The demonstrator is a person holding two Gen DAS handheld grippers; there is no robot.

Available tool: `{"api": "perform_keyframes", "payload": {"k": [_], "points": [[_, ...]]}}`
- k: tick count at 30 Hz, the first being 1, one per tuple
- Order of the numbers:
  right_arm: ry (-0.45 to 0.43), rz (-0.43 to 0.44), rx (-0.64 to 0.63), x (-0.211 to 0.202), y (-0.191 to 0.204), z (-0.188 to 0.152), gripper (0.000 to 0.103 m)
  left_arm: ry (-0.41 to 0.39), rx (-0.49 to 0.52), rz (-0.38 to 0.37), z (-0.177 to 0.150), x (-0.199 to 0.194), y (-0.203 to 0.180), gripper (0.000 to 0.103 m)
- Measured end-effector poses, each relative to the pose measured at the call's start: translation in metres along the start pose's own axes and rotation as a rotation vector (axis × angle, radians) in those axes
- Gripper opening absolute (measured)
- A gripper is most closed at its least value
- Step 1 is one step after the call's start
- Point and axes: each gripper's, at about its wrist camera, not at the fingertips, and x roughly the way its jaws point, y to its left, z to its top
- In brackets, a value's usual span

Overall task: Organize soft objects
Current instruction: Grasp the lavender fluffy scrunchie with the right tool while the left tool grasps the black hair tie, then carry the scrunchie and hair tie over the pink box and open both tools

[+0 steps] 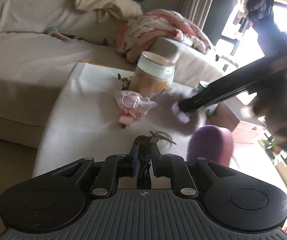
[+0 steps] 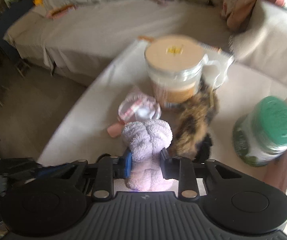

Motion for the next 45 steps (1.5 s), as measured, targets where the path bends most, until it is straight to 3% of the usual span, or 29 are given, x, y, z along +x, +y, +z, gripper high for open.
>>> {"api": "perform_keyframes", "payload": {"k": [5,9,13,19,23,26,31,35,39,41,43,45], "points": [[-0.131,-0.001,0.033,-0.063,-0.022,-0.028,0.027,0.079,0.141,0.079,-0.002,0.022,-0.024,0.017],[-0.172,-0.038,0.065,-0.089,-0.044,-0.060,0.027,0.125,0.171,0.157,-0.004,0.038,-0.026,0.019],[-0.184,-0.074,0.098,-0.104,-0.064,-0.102,0.027,0.134,0.107,0.151,-0.001,0.039,-0.019,0.019],[-0.248,-0.137,0.138,-0.124,-0.089,-0.164,0.027,0.129,0.150,0.131,-0.007,0.031,-0.027,0.016],[-0.306,-0.168,0.127,-0.148,-0.099,-0.197,0.027,0.088,0.224,0.112,-0.016,0.000,-0.055,0.016],[-0.345,-0.189,0.133,-0.162,-0.108,-0.218,0.027,0.030,0.282,0.053,-0.011,-0.037,-0.084,0.016],[-0.376,-0.196,0.171,-0.176,-0.121,-0.244,0.027,-0.026,0.352,-0.187,0.014,-0.060,-0.150,0.016],[-0.425,-0.210,0.185,-0.189,-0.132,-0.236,0.027,-0.054,0.329,-0.377,0.052,-0.019,-0.203,0.016],[-0.510,-0.253,0.170,-0.201,-0.153,-0.192,0.028,-0.097,0.244,-0.484,0.104,0.045,-0.242,0.017],[-0.547,-0.276,0.193,-0.202,-0.173,-0.165,0.037,-0.021,0.149,-0.469,0.127,0.084,-0.250,0.017],[-0.549,-0.275,0.270,-0.201,-0.199,-0.143,0.054,0.043,0.063,-0.378,0.140,0.122,-0.252,0.018],[-0.558,-0.256,0.339,-0.200,-0.222,-0.135,0.054,0.068,0.030,-0.348,0.141,0.149,-0.242,0.018]]}}
